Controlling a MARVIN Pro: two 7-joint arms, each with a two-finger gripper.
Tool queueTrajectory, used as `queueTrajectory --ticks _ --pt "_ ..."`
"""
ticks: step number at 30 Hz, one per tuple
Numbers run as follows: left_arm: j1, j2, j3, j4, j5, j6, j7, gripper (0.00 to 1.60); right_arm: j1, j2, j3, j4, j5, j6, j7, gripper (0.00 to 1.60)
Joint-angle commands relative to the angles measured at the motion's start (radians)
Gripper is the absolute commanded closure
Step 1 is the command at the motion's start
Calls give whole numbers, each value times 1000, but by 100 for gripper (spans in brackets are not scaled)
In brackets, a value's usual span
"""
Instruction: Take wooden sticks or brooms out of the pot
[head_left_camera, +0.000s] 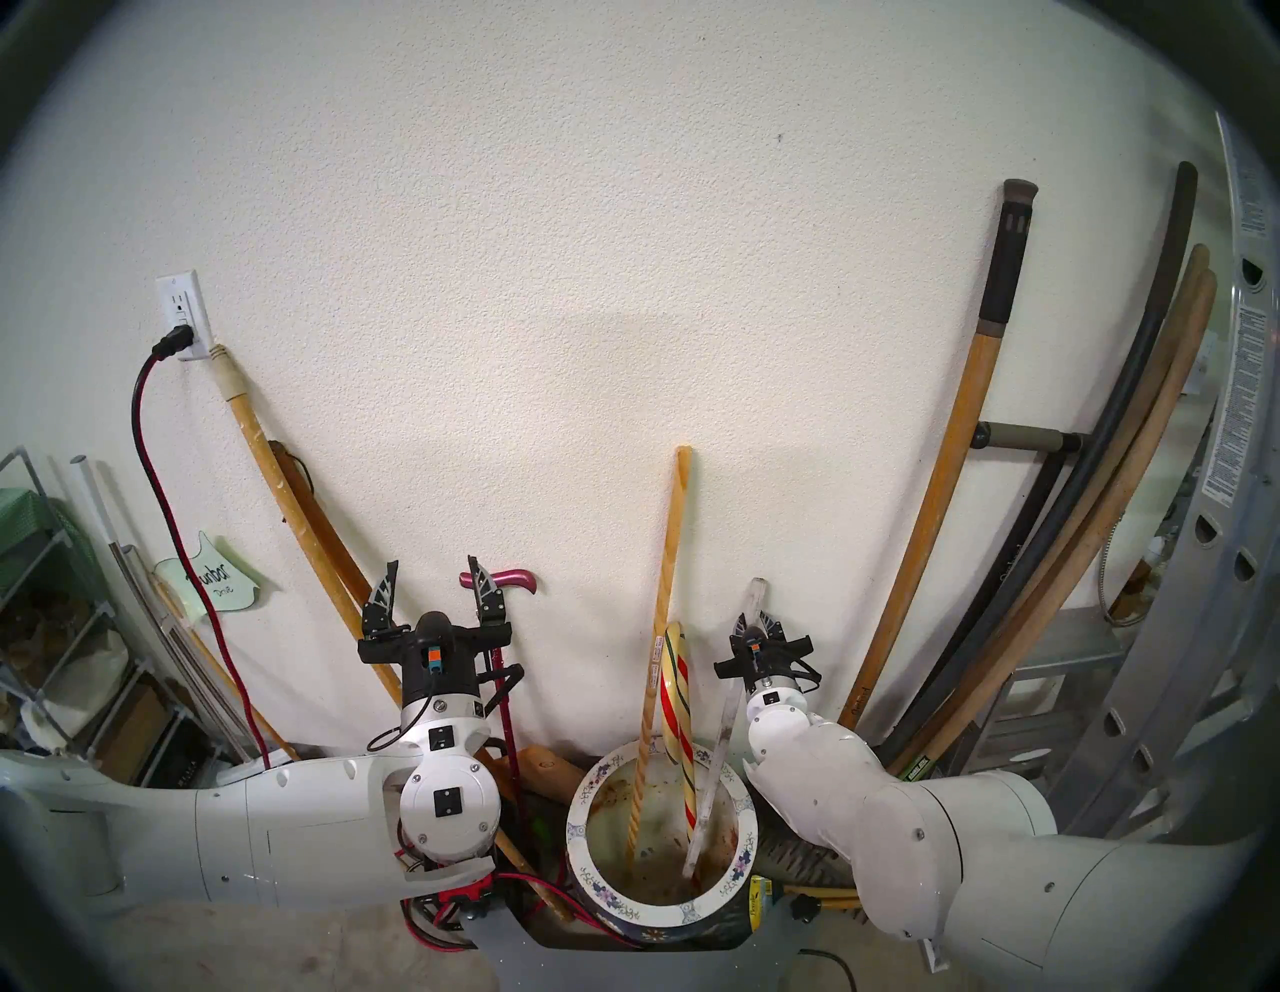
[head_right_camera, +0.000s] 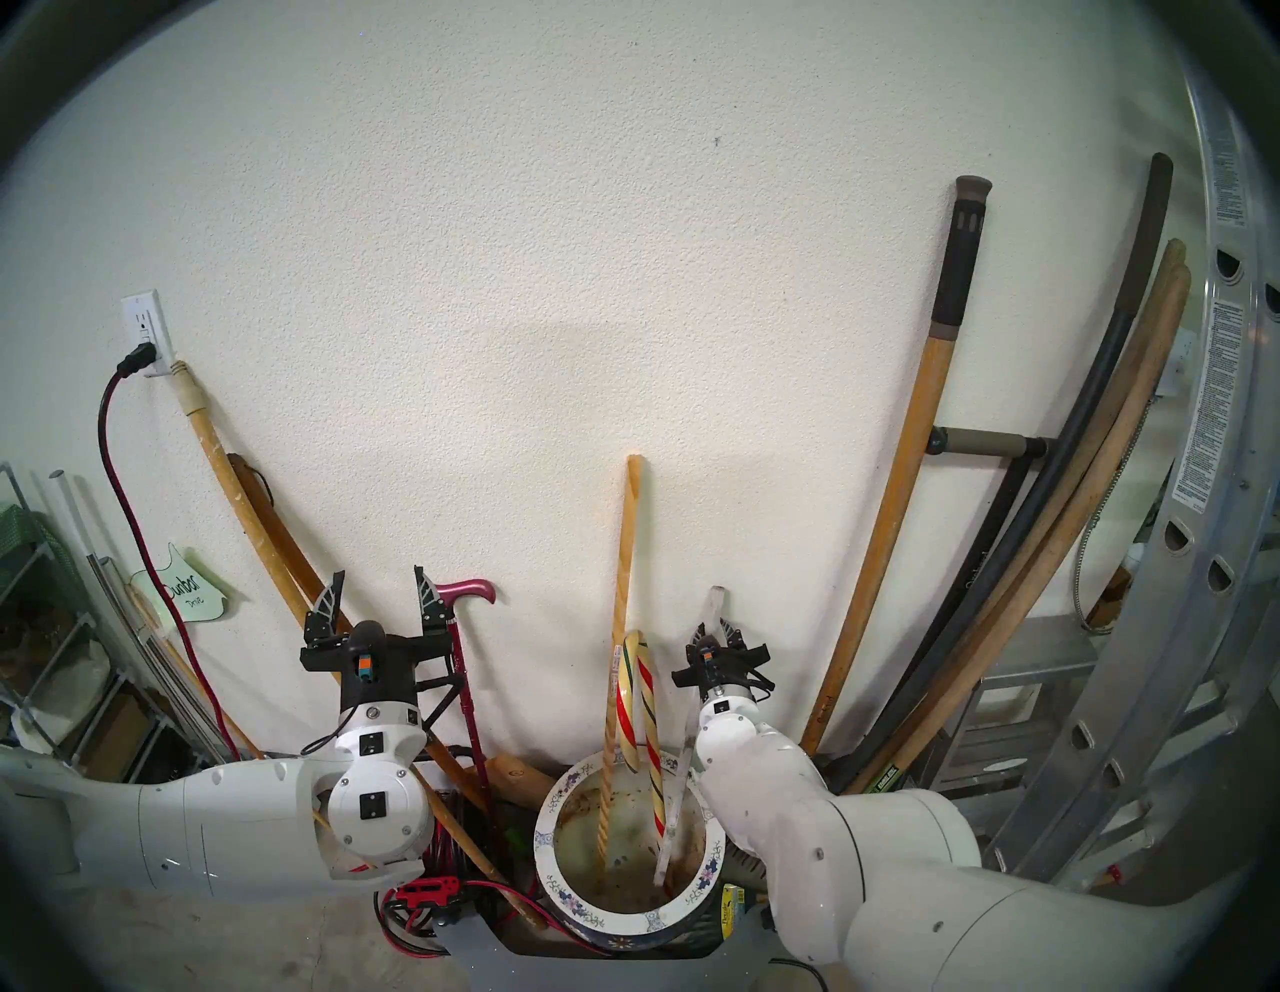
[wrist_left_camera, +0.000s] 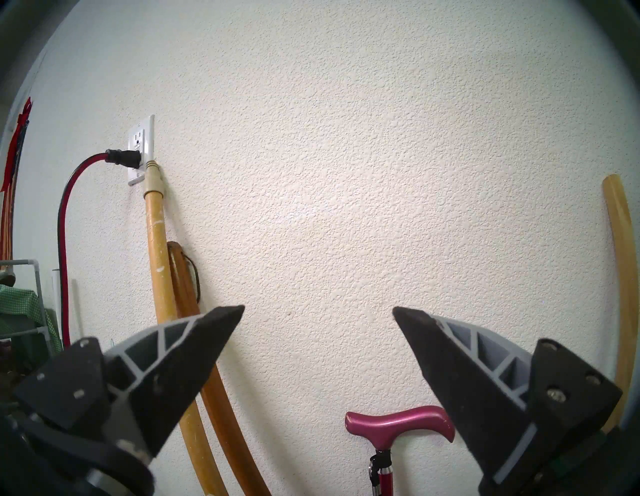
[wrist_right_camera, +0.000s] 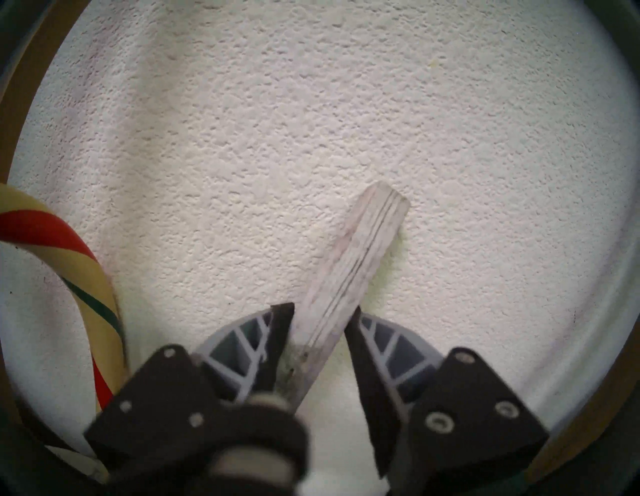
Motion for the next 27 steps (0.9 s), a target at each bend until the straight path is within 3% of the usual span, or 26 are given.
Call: queueTrajectory --ticks 1,7,11,23,27 --pt "-2 -1 -2 0 2 0 -1 0 14 5 0 7 -2 -26 -18 160" --pt "-2 -1 -2 0 2 0 -1 0 0 14 2 16 -3 -73 -10 160" --pt "-2 -1 -2 0 2 0 -1 0 -26 24 -13 7 -19 -150 -7 160" --pt "-2 -1 -1 0 1 0 -1 0 -95 53 -21 -143 -29 -359 -11 160" --pt "-2 0 -1 0 1 0 -1 0 -86 63 -21 -203 -31 -378 -14 160"
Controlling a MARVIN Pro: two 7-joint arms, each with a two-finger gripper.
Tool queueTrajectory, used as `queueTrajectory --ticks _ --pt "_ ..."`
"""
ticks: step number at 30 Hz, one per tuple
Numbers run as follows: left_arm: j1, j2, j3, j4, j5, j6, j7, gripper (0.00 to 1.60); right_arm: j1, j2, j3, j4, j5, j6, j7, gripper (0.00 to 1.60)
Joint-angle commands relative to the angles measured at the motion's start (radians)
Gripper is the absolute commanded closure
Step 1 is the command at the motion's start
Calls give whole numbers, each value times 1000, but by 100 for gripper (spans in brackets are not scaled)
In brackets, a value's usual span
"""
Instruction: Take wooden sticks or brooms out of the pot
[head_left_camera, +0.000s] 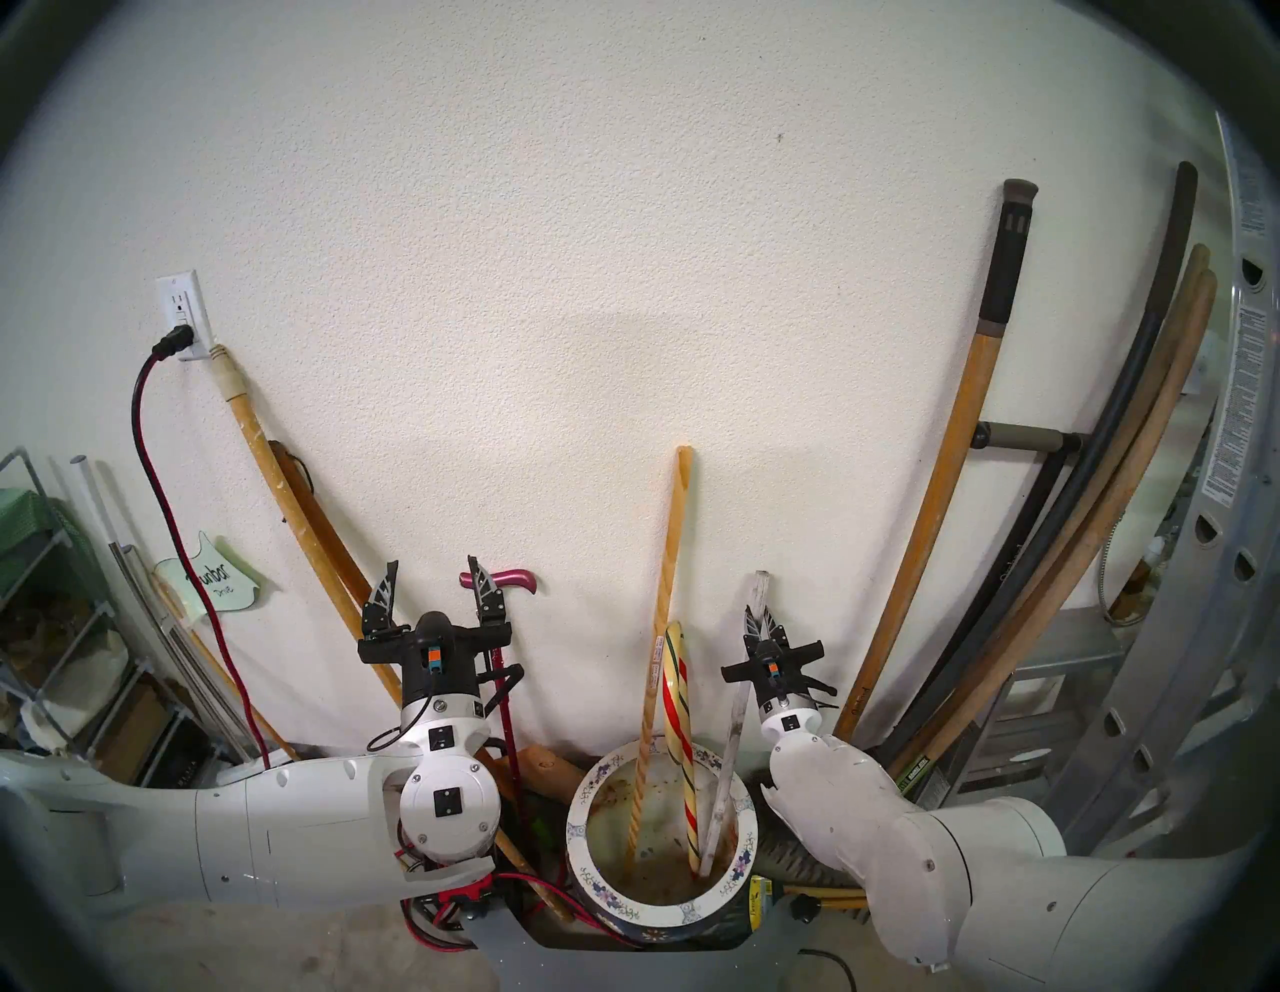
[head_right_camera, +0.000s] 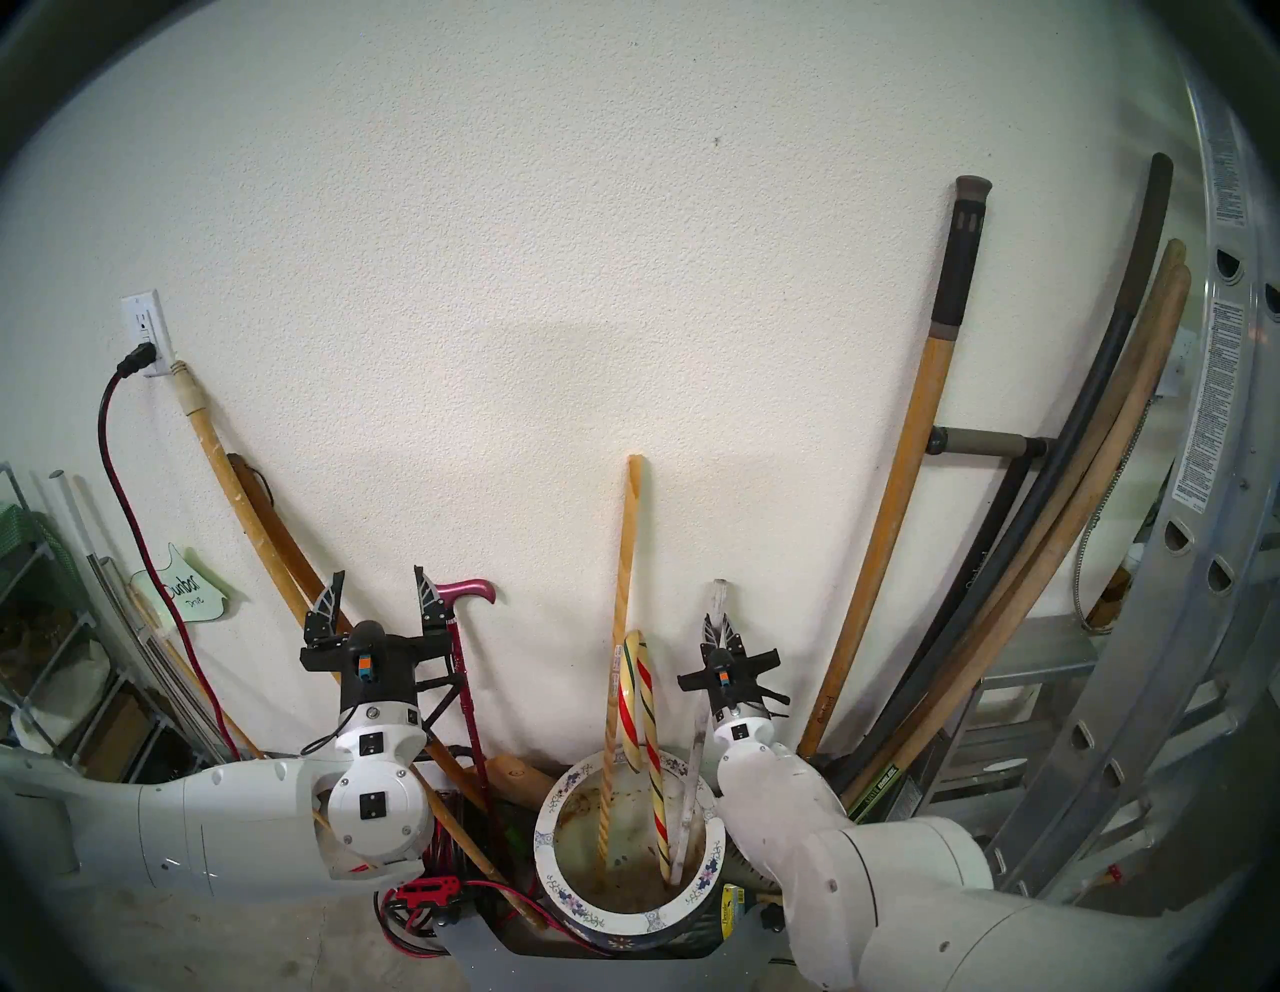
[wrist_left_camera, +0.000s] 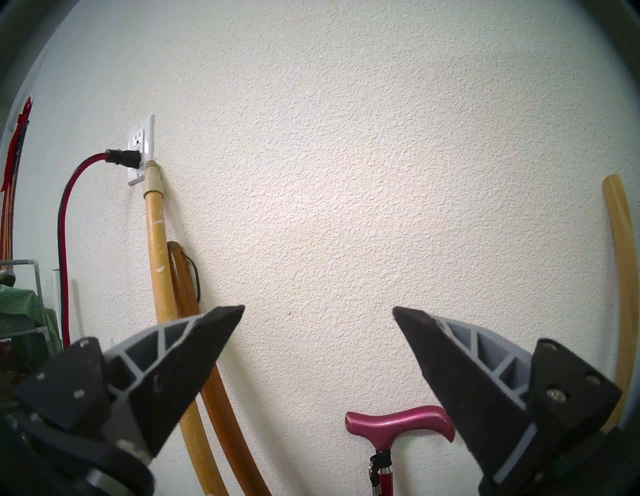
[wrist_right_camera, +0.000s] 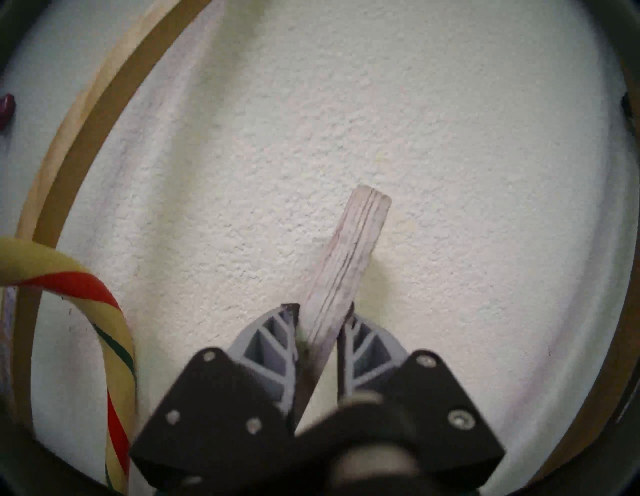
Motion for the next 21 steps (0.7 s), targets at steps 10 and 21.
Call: queueTrajectory --ticks 10,21 --pt "-2 0 -1 0 1 0 -1 0 20 39 8 -241 16 -62 -12 160" --pt "-2 0 -1 0 0 0 -1 0 28 94 17 -392 35 -62 -1 160"
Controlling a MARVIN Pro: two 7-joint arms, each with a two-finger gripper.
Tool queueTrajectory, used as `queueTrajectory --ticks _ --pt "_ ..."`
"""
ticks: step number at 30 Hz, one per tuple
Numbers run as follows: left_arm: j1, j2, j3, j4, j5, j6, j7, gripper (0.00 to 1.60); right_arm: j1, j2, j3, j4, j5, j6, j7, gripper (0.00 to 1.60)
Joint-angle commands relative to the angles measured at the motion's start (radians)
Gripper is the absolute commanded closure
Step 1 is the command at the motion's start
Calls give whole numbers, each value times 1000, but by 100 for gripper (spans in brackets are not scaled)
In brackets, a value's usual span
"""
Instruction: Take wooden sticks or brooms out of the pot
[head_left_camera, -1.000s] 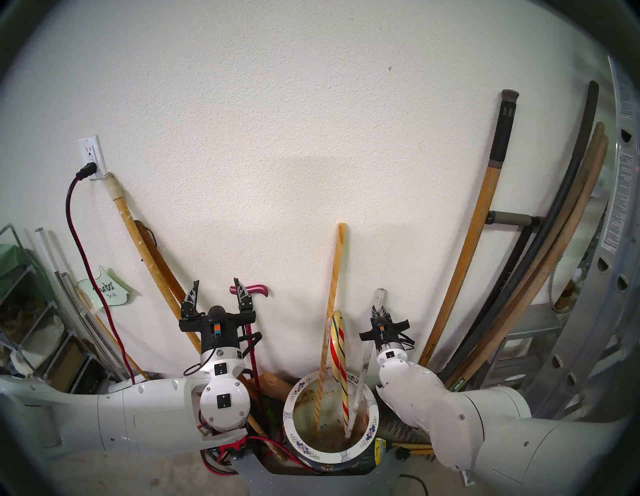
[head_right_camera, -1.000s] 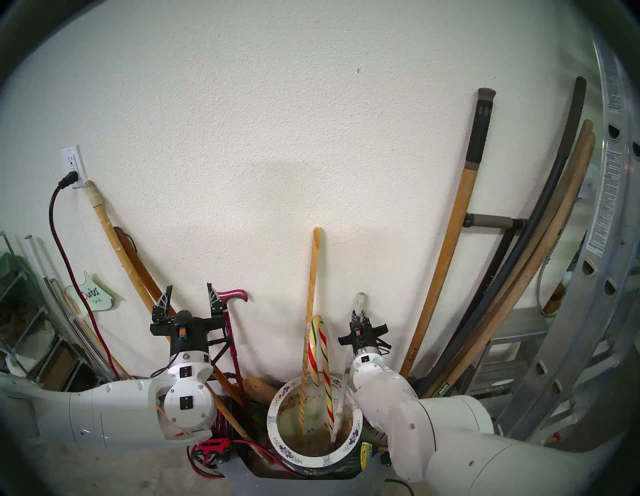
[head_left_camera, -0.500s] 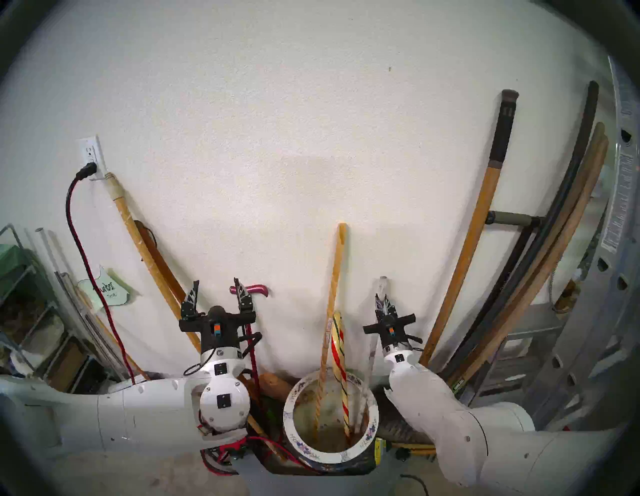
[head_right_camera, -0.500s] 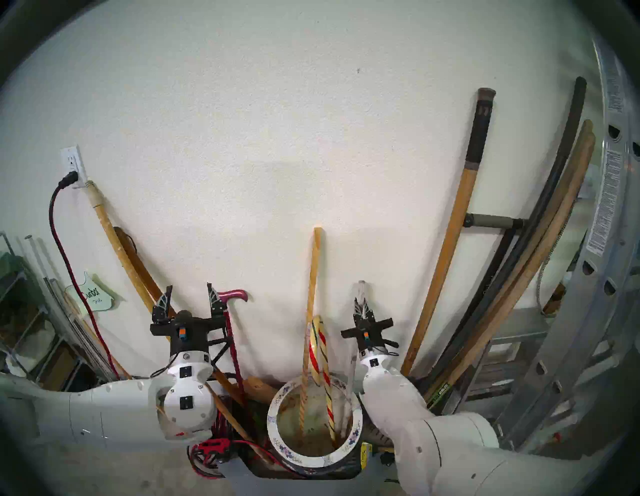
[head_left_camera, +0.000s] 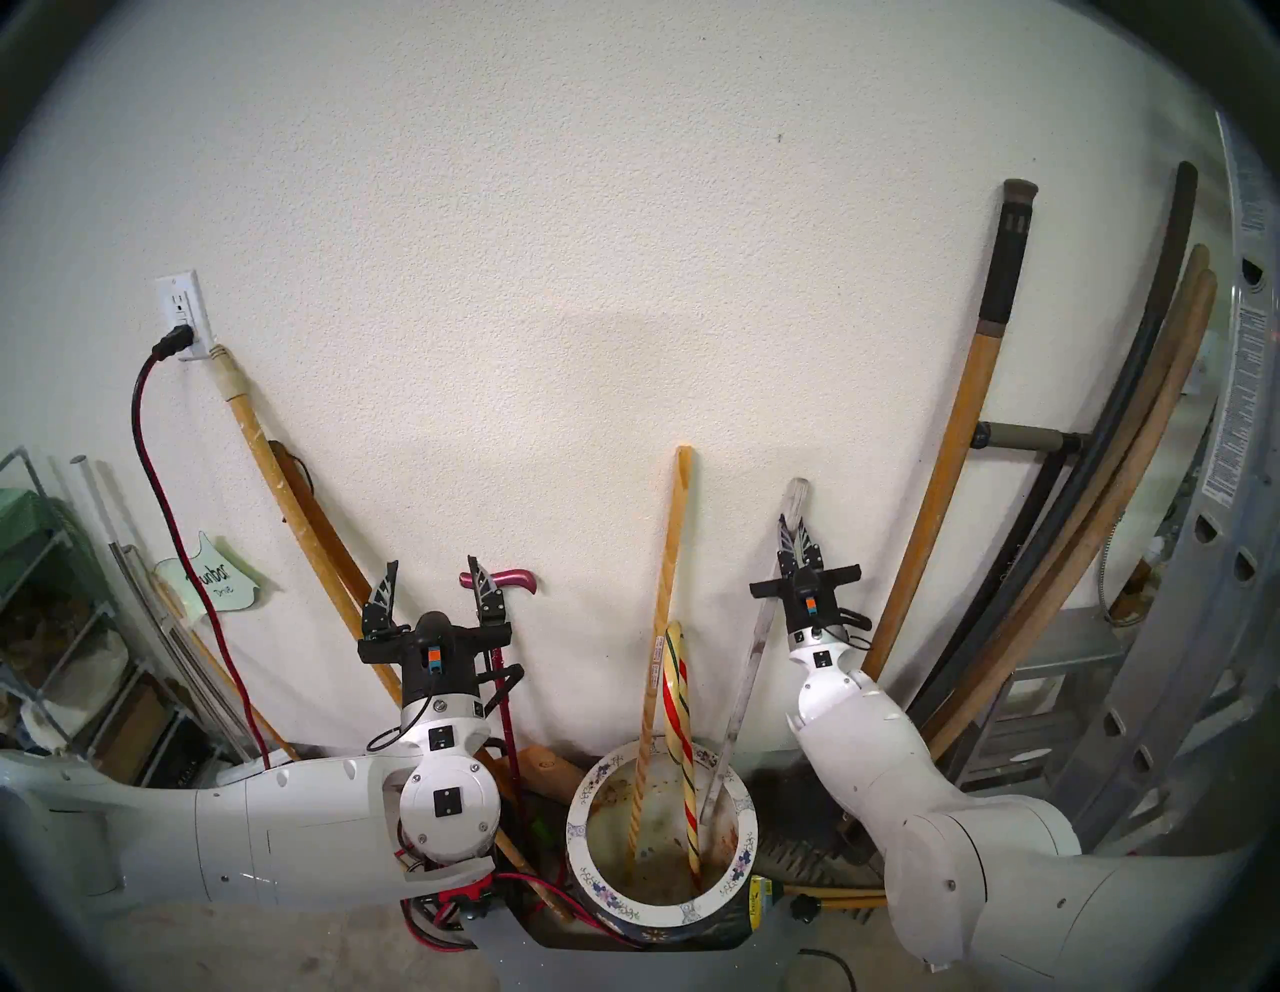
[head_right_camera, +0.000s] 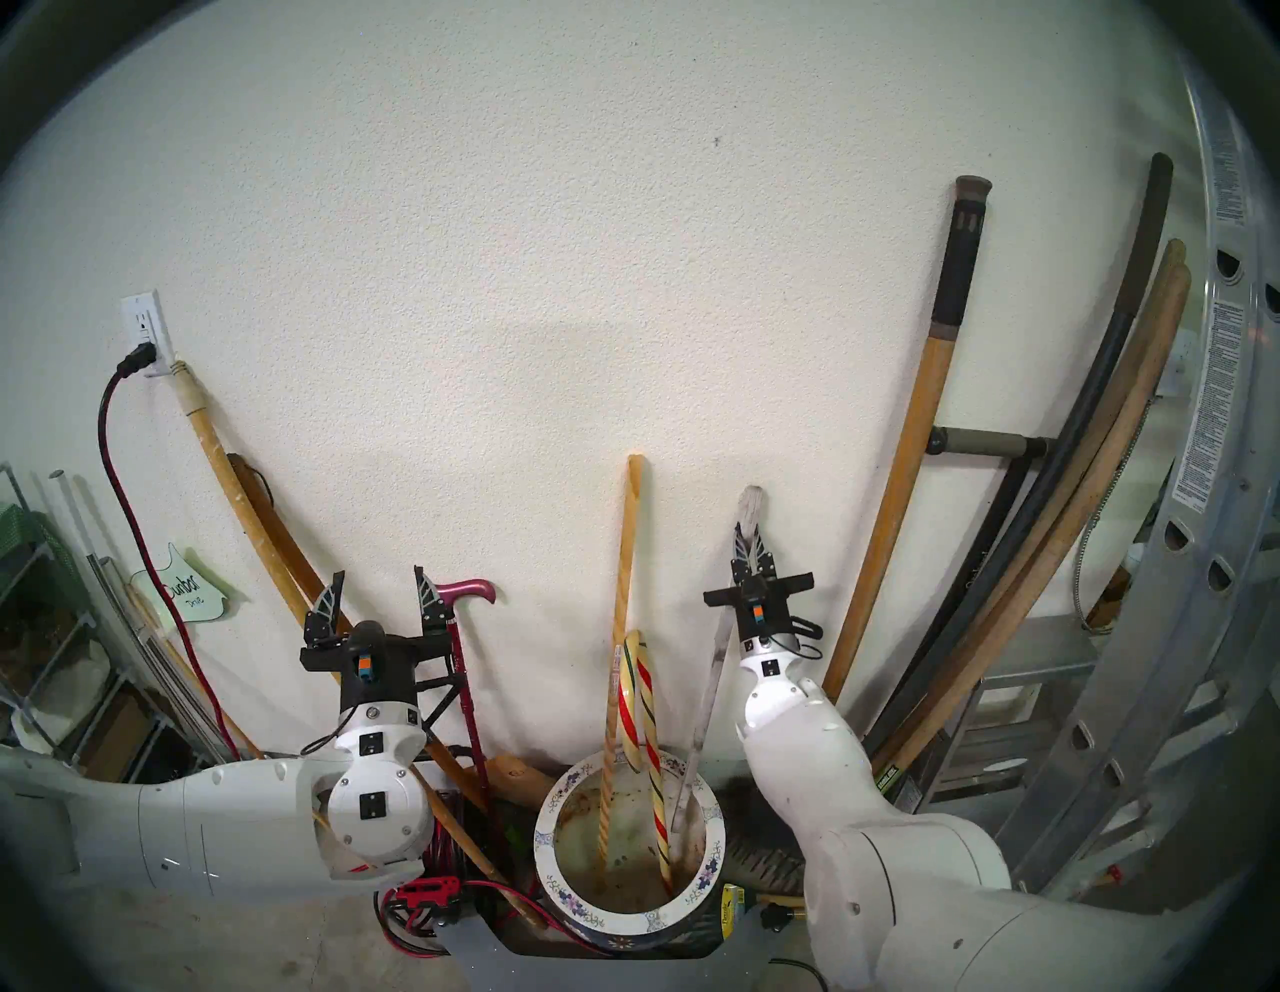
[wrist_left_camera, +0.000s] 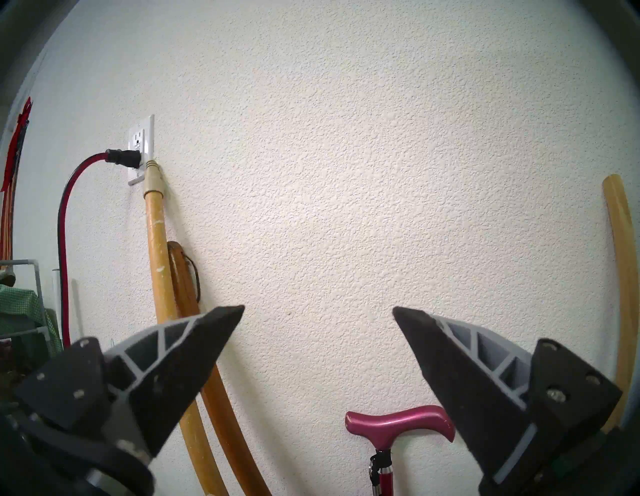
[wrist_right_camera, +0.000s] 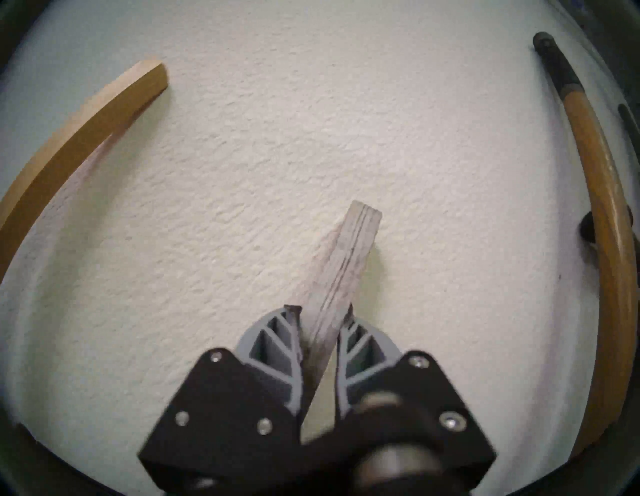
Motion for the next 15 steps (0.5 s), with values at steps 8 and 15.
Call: queueTrajectory --ticks 8,15 --pt "-2 0 -1 0 1 0 -1 0 4 96 31 -205 25 -7 19 160" --pt "-2 0 -1 -1 1 0 -1 0 -11 136 59 -298 51 -7 50 160"
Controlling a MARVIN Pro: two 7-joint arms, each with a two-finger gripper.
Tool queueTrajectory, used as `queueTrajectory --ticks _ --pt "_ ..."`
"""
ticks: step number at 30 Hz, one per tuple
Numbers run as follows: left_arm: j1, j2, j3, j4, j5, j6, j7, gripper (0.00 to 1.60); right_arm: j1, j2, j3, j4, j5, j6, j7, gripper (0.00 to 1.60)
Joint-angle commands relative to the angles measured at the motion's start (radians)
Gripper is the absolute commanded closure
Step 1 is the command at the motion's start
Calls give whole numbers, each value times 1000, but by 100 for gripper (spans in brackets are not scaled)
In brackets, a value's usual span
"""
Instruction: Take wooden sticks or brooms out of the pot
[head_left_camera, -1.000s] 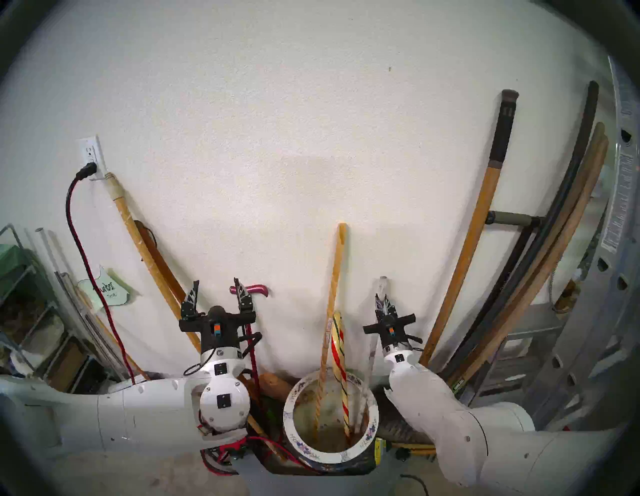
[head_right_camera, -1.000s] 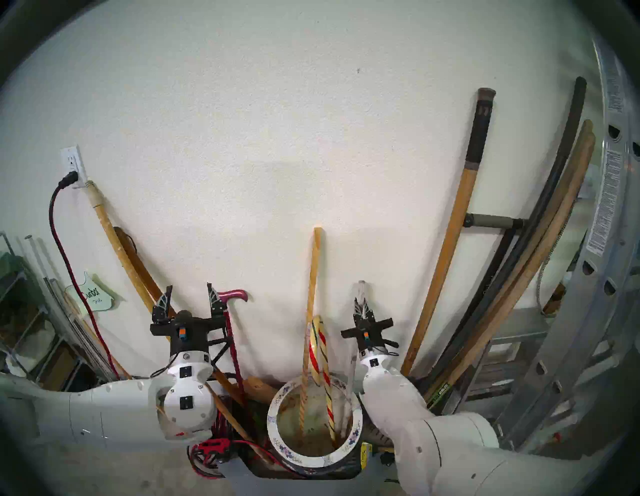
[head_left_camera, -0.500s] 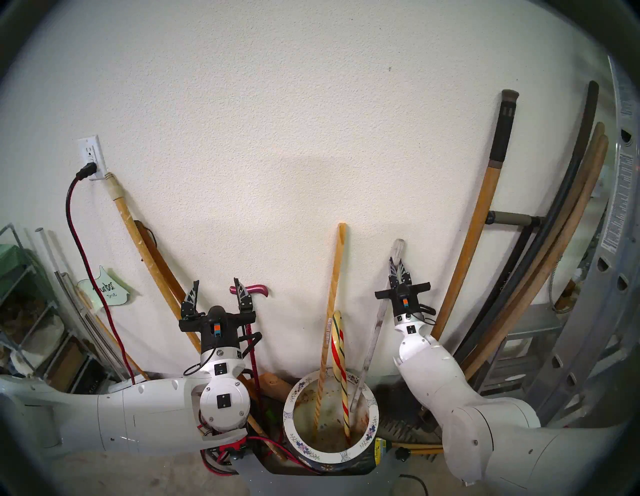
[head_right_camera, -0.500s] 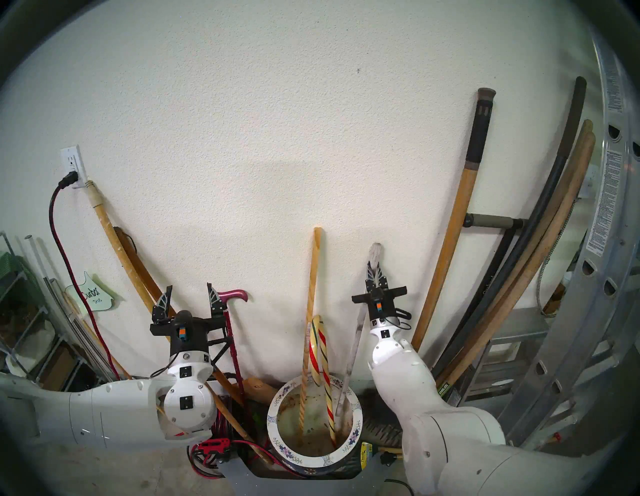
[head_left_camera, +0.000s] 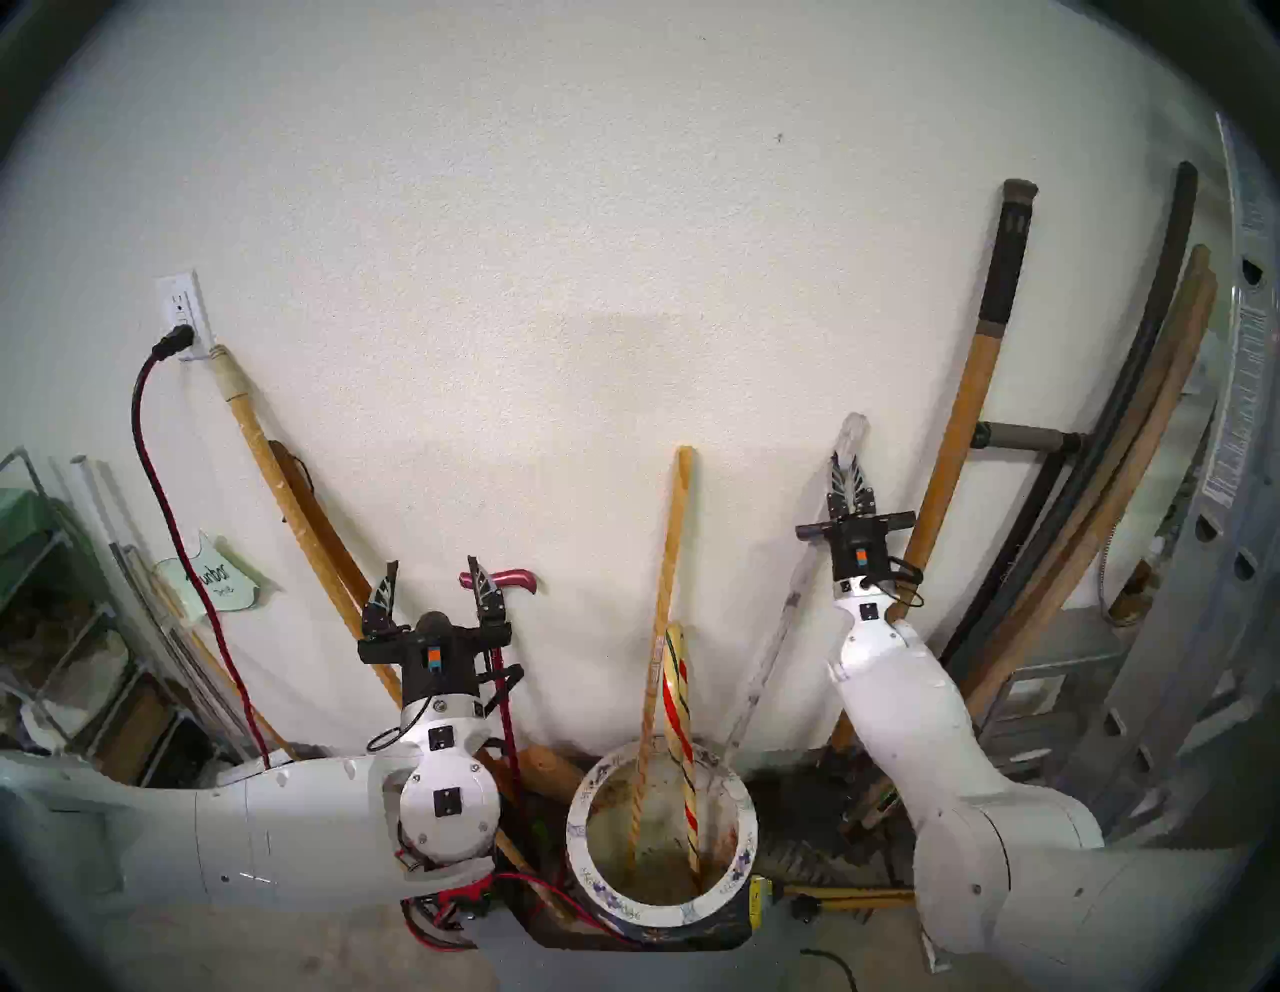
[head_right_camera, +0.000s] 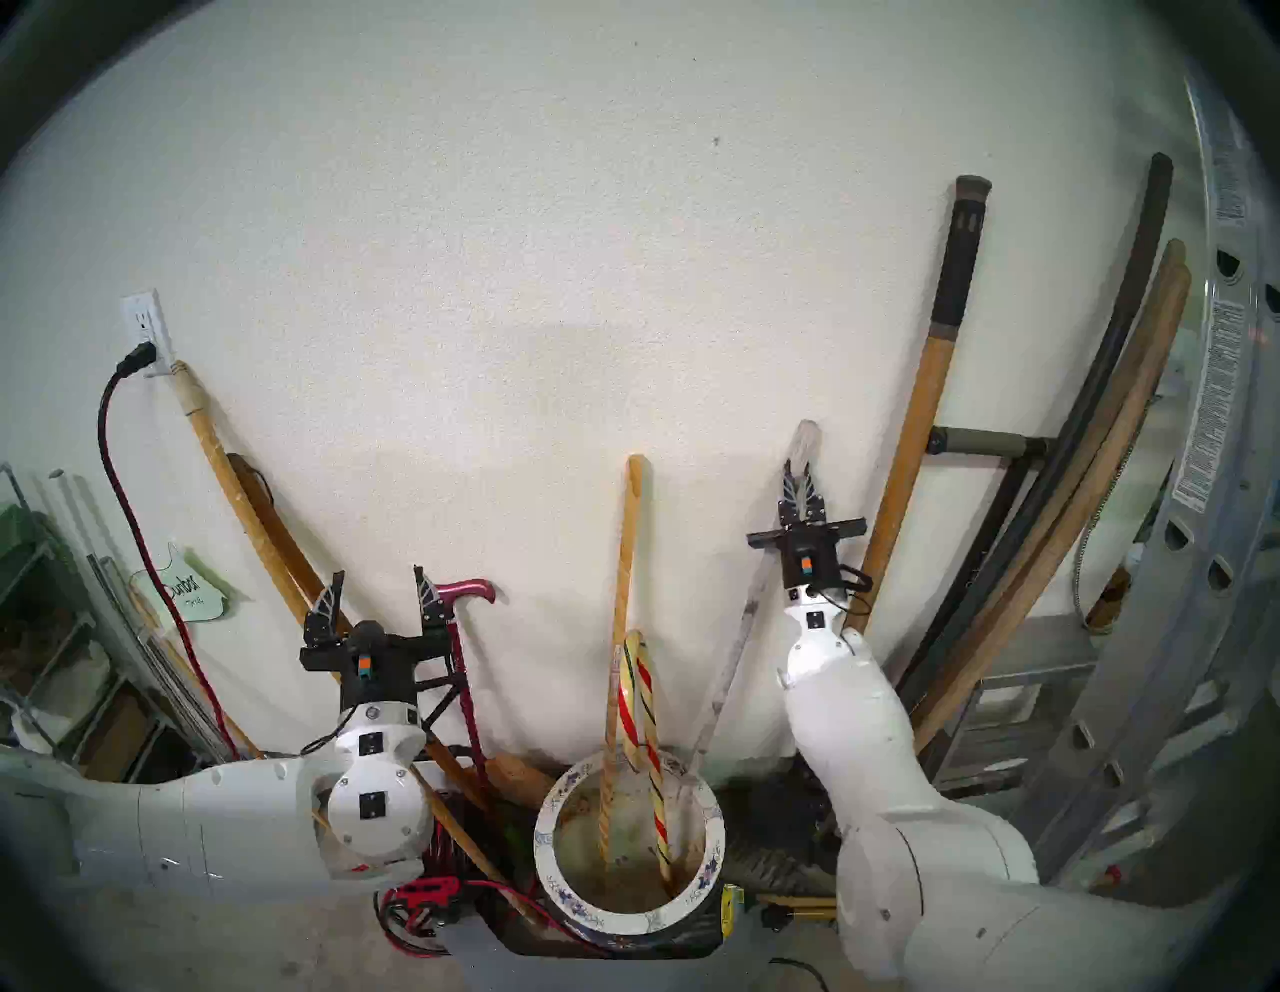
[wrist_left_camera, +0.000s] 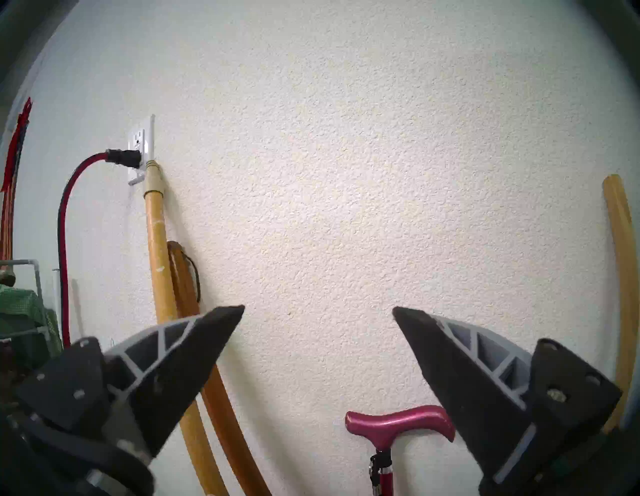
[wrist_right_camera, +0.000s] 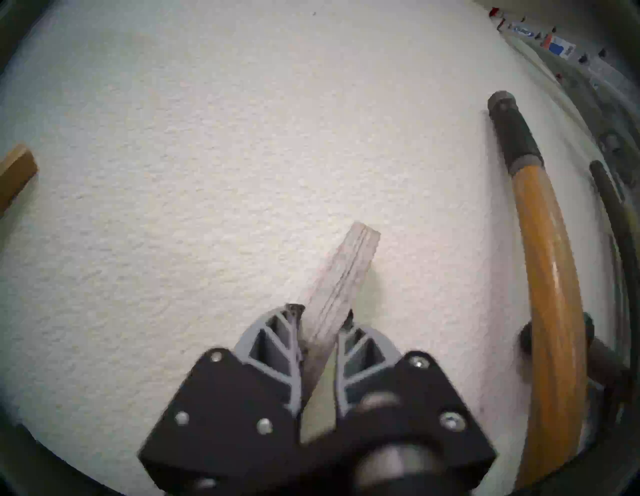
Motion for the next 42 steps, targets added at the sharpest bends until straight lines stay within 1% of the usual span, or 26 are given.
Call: queueTrajectory --ticks 1,3,4,6,7,9,10,11,14,15,18,19,23,24,28,29,31,36,37,38,39,40,41,42 --pt "-2 -1 -1 0 1 0 -1 0 -14 62 19 -118 21 -4 27 160" --pt "-2 -1 -1 0 1 0 -1 0 -21 73 25 -154 27 -4 38 160" --pt "-2 -1 -1 0 1 0 -1 0 -14 78 26 -152 28 -4 41 160" --pt "-2 -1 -1 0 1 0 -1 0 -34 86 32 -205 40 -4 58 160" --pt "-2 -1 -1 0 1 0 -1 0 -24 89 33 -189 43 -4 60 160" --pt "-2 0 -1 -1 1 0 -1 0 -54 94 39 -244 58 -4 80 160" --pt "-2 0 -1 -1 1 0 -1 0 -60 97 42 -243 63 -4 87 160" --pt "-2 0 -1 -1 1 0 -1 0 -80 99 45 -263 72 1 98 160" --pt "-2 0 -1 -1 1 0 -1 0 -140 101 52 -319 99 37 133 160" --pt "-2 0 -1 -1 1 0 -1 0 -153 102 54 -322 107 43 142 160" --pt "-2 0 -1 -1 1 0 -1 0 -199 101 59 -371 140 80 179 160" --pt "-2 -1 -1 -1 1 0 -1 0 -189 97 61 -362 149 86 191 160" --pt "-2 -1 -1 0 1 0 -1 0 -258 86 66 -447 216 150 240 160" --pt "-2 -1 -1 0 1 0 -1 0 -253 81 68 -443 229 159 251 160" --pt "-2 -1 -1 0 1 0 -1 0 -317 64 66 -517 300 226 300 160" --pt "-2 -1 -1 0 1 0 -1 0 -315 57 65 -517 313 236 312 160" --pt "-2 -1 -1 0 1 0 -1 0 -344 50 63 -557 356 276 336 160" --pt "-2 -1 -1 0 2 0 -1 0 -383 38 59 -642 456 381 405 160" --pt "-2 -1 -1 0 2 0 -1 0 -377 37 58 -632 474 383 415 160" --pt "-2 -1 -1 0 2 0 -1 0 -396 37 58 -669 490 422 429 160" --pt "-2 -1 -1 0 2 0 -1 0 -393 37 58 -664 501 422 438 160" --pt "-2 -1 -1 0 2 0 -1 0 -408 37 58 -692 514 457 449 160" --pt "-2 -1 -1 0 2 0 -1 0 -411 36 59 -694 521 463 456 160" --pt "-2 -1 -1 0 2 0 -1 0 -426 36 61 -720 531 494 465 160"
